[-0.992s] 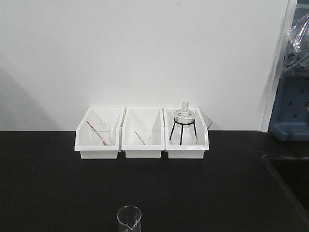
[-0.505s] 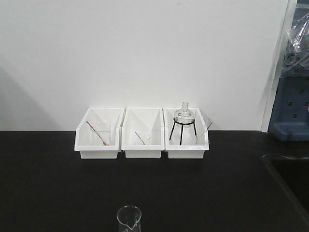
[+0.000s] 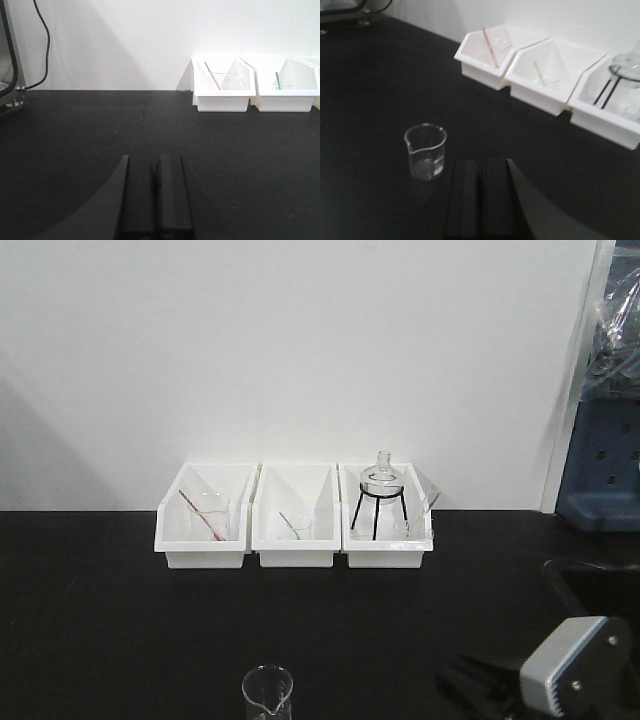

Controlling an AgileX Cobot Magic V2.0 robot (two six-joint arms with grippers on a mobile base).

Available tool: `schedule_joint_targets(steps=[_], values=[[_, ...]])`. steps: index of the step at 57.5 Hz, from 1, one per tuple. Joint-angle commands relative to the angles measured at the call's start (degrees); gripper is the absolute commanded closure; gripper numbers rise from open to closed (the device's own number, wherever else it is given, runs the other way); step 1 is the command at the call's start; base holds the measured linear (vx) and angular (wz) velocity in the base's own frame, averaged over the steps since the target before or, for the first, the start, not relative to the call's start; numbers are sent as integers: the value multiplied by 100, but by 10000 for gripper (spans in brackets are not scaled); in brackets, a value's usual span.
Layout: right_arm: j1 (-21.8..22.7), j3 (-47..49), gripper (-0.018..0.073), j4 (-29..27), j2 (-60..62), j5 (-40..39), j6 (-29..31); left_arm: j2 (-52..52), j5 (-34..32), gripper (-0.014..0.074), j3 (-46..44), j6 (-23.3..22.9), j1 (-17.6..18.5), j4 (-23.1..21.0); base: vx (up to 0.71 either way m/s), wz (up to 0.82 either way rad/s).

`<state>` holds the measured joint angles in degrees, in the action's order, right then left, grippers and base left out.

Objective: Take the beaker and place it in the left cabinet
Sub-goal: 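Move the right gripper down over the clear glass beaker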

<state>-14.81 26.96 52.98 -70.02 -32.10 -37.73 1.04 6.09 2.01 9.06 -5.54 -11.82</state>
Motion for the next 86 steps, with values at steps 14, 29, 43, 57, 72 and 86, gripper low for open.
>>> schedule_joint_targets(steps=[14, 29, 43, 57, 72, 86], values=[[-893, 459, 426, -318, -1065, -372, 201, 58, -503, 603, -103, -14, 19, -30, 0, 0], [-1041, 1053, 221, -461, -2000, -391, 316, 58, -503, 603, -103, -14, 19, -30, 0, 0], [-1041, 1415, 9, -670, -2960, -1690, 311, 58, -503, 603, -103, -14, 19, -30, 0, 0], [-1041, 1788, -2, -1212, -3741, -1795, 317, 58, -503, 603, -103, -14, 19, -30, 0, 0], [-1041, 2294, -64, -1226, -4300, -1801, 317, 58, -503, 603, -103, -14, 19, -30, 0, 0], [-1041, 2760, -79, -1190, -4689, -1840, 312, 58, -503, 603, -103, -14, 19, -30, 0, 0]])
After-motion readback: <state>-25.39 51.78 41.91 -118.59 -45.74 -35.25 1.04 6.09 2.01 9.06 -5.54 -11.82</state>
